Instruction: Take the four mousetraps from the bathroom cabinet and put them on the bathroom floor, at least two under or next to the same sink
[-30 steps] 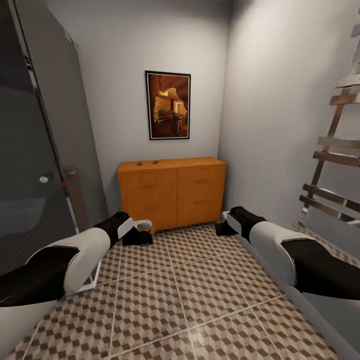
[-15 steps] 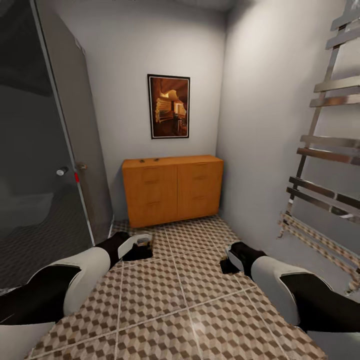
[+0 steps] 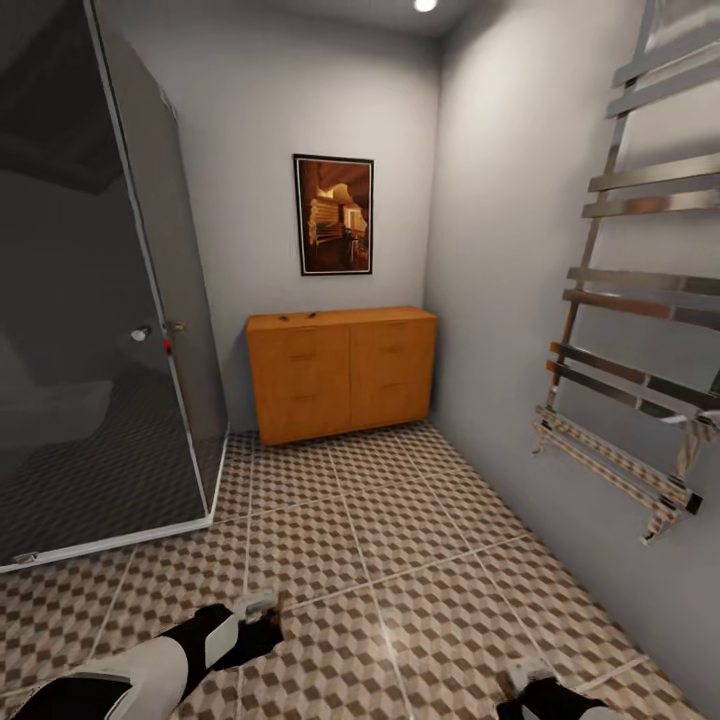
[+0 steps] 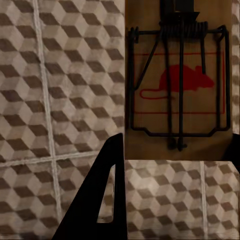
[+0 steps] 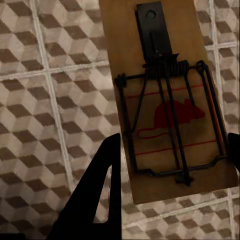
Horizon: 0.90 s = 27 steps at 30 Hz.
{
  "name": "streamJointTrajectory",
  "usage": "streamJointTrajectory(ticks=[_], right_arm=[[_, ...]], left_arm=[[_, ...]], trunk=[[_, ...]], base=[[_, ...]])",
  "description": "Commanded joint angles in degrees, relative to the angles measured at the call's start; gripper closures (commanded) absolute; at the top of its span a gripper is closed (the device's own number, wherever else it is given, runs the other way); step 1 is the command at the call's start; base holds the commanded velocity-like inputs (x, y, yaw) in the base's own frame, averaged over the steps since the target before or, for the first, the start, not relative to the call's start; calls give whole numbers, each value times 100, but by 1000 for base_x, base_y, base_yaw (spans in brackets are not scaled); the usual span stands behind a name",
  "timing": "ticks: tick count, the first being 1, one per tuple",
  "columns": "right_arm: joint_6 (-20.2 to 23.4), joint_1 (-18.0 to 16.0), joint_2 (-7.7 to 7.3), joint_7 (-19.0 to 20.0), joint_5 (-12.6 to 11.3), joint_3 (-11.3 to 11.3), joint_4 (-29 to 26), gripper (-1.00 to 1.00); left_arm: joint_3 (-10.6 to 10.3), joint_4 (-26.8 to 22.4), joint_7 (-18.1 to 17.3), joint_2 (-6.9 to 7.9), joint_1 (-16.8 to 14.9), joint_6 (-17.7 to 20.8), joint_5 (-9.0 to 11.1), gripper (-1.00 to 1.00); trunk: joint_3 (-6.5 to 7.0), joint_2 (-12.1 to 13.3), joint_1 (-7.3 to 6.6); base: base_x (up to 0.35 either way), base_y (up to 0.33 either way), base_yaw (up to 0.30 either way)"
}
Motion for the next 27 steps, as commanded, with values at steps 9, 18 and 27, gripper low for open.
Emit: streamJointTrajectory(ticks=[9,18,27], right_arm=[[-408,503,-306,31,-658,-9,20,100],[-963,954,-333,-1,-1136,-11,21,100],[-1334,1428,-299,-8,-1781,-11,21,100]], left_arm=[[-44,-4,-30,-12,663,-358,209,100],[-46,-4,-31,11,1146,-1062,225,100],[-51,1,-10,18,1283,-1306,228,100]], trunk=[[-5,-3,-3],[-5,-3,-3],[-5,-3,-3]], base=[[-62,0,-271],[-2,0,-297],[0,0,-298]])
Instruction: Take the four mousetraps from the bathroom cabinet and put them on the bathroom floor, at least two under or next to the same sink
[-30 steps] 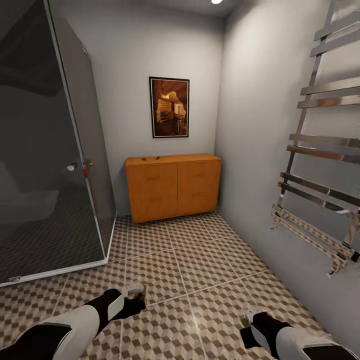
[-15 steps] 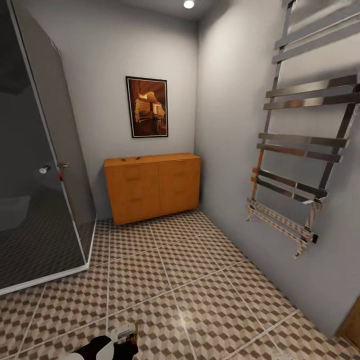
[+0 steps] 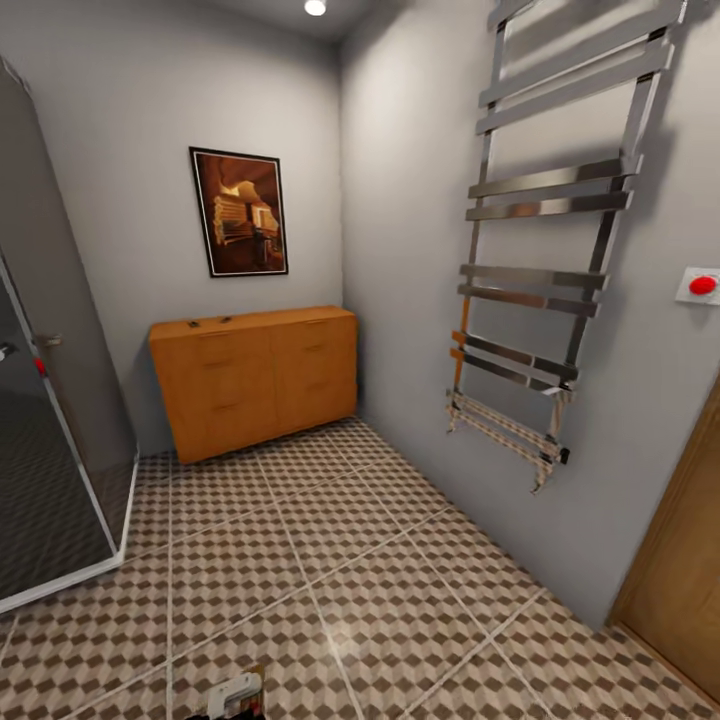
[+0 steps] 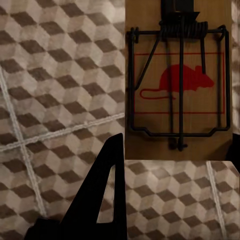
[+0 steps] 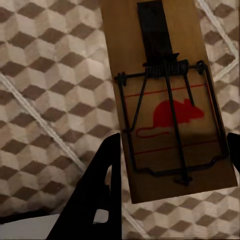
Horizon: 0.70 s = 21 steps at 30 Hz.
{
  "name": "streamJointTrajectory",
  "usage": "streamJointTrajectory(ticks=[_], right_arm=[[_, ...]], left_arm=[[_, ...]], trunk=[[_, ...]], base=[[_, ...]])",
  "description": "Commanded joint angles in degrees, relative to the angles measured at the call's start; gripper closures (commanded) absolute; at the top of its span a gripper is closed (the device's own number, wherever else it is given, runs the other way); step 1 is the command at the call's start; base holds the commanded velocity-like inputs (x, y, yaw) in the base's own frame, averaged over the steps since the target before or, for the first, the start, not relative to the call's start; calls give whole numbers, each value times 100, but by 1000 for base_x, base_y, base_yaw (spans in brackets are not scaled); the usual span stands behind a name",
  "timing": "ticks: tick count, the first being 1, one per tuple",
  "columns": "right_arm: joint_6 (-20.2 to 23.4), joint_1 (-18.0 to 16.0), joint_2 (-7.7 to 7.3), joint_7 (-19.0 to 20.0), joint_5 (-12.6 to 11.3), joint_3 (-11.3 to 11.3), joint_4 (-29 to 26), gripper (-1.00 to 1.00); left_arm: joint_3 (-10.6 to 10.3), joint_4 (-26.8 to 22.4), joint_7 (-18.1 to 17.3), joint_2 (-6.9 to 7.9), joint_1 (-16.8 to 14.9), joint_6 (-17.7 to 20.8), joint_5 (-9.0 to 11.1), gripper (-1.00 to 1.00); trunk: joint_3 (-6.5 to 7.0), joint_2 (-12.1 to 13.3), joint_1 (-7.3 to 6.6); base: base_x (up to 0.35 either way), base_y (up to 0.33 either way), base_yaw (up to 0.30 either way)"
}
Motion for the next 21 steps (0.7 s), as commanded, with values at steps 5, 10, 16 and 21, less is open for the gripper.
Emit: streamJointTrajectory(ticks=[5,10,16,21], right_arm=[[-221,94,25,-9,-107,37,13,100],[-264,109,25,-23,-110,37,13,100],[-270,111,18,-30,-110,37,13,100],[-270,111,17,-35,-112,37,13,100]], left_arm=[[-44,-4,9,1,0,16,54,100],[-45,-3,10,1,0,16,53,100],[-45,0,10,1,8,14,46,100],[-45,0,10,1,16,11,46,100]], trunk=[[-5,-3,-1],[-5,-3,-1],[-5,-3,-1],[-5,-3,-1]], base=[[0,0,-298],[0,0,-298],[0,0,-298],[0,0,-298]])
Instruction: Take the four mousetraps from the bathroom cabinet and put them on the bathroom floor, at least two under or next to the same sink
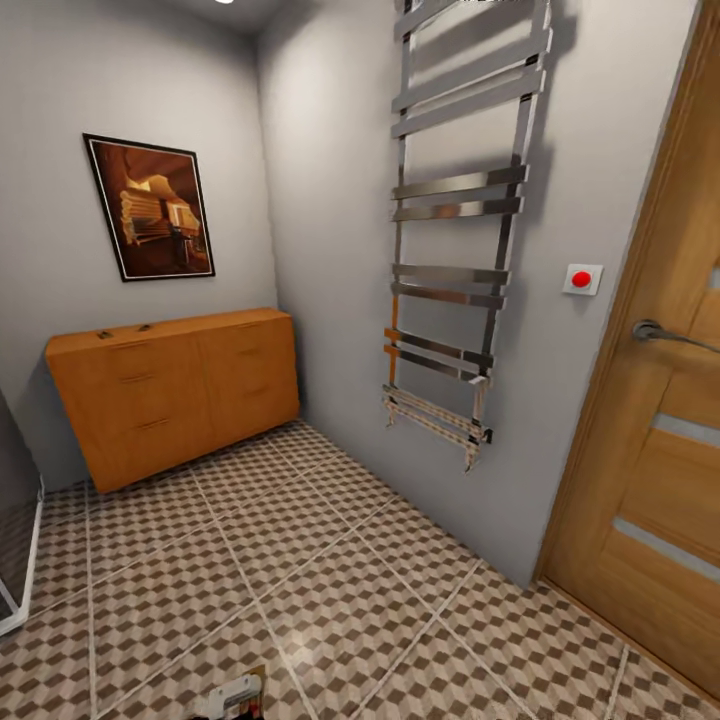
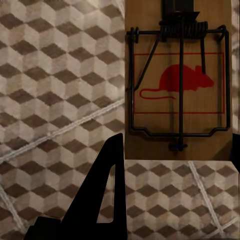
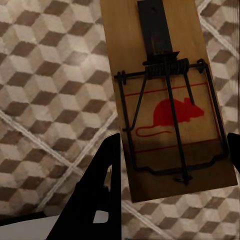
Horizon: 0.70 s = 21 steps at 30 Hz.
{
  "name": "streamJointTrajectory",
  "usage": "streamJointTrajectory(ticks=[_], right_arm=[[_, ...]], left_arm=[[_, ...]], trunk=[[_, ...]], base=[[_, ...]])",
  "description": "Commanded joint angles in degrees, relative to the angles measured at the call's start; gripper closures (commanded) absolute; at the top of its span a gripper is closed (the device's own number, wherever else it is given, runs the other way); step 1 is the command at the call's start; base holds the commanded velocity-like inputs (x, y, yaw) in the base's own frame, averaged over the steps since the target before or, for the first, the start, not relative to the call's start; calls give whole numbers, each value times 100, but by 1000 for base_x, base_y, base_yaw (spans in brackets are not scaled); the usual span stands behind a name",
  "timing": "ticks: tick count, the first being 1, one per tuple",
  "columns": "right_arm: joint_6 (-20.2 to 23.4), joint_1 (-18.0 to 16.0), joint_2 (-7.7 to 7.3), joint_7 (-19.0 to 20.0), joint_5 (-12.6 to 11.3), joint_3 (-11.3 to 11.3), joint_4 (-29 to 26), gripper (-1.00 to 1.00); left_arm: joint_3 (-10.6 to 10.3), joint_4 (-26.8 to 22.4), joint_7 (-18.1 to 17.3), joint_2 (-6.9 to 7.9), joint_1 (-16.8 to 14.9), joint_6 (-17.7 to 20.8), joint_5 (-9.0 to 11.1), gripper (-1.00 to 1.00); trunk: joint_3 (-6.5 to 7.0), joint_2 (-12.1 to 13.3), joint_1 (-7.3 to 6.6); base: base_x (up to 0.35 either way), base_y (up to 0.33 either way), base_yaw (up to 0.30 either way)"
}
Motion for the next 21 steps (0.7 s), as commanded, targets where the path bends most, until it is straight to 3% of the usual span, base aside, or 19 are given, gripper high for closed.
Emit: streamJointTrajectory(ticks=[1,21], right_arm=[[-32,-8,-2,1,-64,36,18,100],[-35,-8,-15,0,-69,36,18,100]], left_arm=[[-45,-2,6,1,-2,19,49,100],[-45,-2,6,18,0,24,49,100]], trunk=[[-6,-3,-1],[-6,-3,-1]], base=[[0,0,-298],[0,0,-298]])
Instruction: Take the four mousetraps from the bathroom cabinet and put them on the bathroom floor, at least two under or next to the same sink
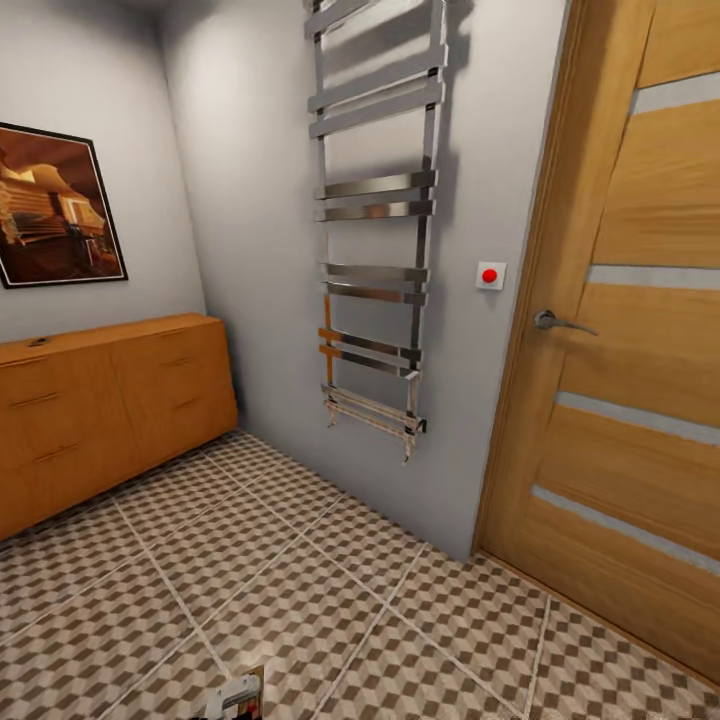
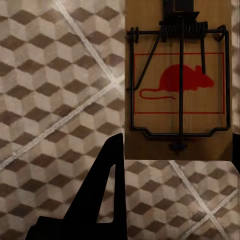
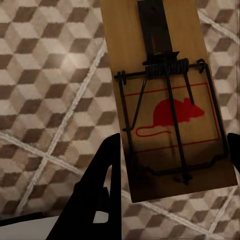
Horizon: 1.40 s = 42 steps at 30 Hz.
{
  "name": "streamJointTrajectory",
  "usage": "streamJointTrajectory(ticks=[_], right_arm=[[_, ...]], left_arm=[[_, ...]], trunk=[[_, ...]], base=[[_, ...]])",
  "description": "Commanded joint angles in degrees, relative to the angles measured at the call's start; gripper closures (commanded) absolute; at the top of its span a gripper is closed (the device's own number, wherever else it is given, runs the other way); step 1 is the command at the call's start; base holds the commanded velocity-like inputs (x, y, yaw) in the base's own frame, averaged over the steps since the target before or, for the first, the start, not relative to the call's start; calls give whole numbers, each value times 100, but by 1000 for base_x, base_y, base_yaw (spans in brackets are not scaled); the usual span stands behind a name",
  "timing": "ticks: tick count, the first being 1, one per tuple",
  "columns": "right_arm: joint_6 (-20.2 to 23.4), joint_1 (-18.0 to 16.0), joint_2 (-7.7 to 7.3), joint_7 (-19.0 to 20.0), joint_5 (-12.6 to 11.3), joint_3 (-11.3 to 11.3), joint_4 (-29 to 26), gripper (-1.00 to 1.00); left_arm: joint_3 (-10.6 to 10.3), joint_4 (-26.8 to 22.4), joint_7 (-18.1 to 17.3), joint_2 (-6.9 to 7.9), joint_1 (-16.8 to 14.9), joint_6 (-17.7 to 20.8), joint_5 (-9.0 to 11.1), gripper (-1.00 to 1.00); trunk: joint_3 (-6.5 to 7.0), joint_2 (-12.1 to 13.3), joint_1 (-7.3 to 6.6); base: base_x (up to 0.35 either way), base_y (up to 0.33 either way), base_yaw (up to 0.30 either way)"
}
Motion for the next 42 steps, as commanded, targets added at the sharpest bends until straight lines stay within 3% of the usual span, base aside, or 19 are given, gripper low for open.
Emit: streamJointTrajectory(ticks=[1,42], right_arm=[[-32,-8,1,2,-64,36,18,100],[-31,-7,-17,2,-64,36,25,100]], left_arm=[[-45,-2,6,1,-3,20,49,100],[-45,-2,6,-13,-3,20,49,100]], trunk=[[-6,-3,-1],[-6,-3,-1]], base=[[0,0,-298],[0,0,-298]])
